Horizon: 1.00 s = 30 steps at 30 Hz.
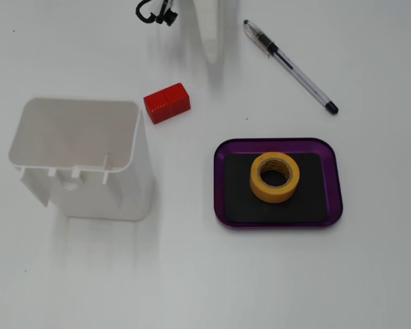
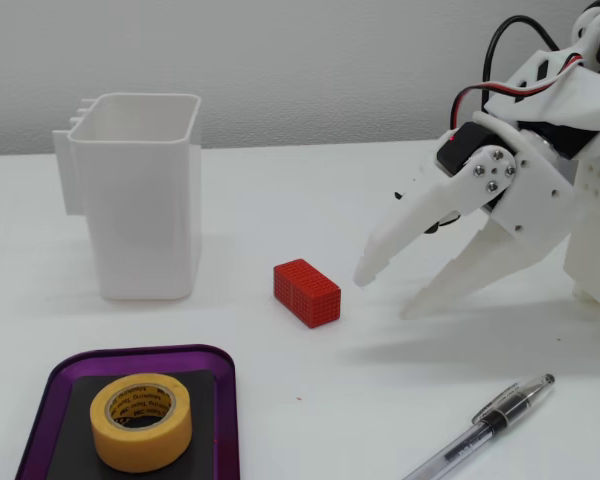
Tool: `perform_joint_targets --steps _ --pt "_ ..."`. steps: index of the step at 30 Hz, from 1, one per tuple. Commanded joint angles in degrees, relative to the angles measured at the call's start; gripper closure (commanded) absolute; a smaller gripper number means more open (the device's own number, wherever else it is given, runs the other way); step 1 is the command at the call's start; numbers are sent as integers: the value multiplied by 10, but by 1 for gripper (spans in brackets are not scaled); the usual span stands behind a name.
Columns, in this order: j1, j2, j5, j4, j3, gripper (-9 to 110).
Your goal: Pick up the yellow tape and place it in the box.
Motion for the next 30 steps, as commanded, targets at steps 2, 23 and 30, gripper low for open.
perform_joint_targets --steps 2,23,30 --pt "7 72 4 31 4 90" --pt "7 66 4 31 3 102" --pt "7 66 4 30 3 102"
